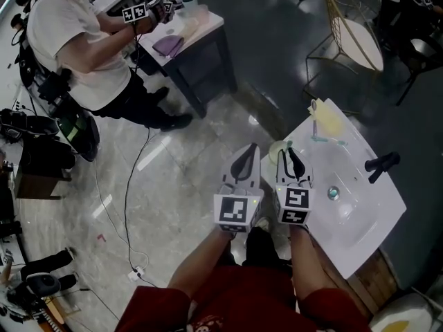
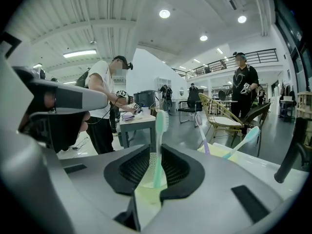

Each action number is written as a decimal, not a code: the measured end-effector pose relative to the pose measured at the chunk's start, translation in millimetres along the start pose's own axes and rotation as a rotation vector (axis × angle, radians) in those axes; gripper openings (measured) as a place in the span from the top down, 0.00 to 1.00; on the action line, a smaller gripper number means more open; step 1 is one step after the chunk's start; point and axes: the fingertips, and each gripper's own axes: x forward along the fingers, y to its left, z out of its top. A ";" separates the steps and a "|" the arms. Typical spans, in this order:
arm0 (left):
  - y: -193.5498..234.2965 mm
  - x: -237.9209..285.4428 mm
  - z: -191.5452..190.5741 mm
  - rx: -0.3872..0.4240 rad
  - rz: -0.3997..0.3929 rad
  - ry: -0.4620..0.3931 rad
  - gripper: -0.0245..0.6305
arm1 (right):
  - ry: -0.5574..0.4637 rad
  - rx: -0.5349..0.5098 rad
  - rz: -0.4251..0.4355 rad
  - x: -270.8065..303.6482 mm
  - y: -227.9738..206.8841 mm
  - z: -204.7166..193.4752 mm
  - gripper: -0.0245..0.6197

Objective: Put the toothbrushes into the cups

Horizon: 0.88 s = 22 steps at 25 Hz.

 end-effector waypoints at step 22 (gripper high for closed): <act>-8.5 -15.1 39.5 0.039 -0.065 -0.041 0.92 | -0.082 -0.027 -0.086 -36.5 -0.7 44.7 0.80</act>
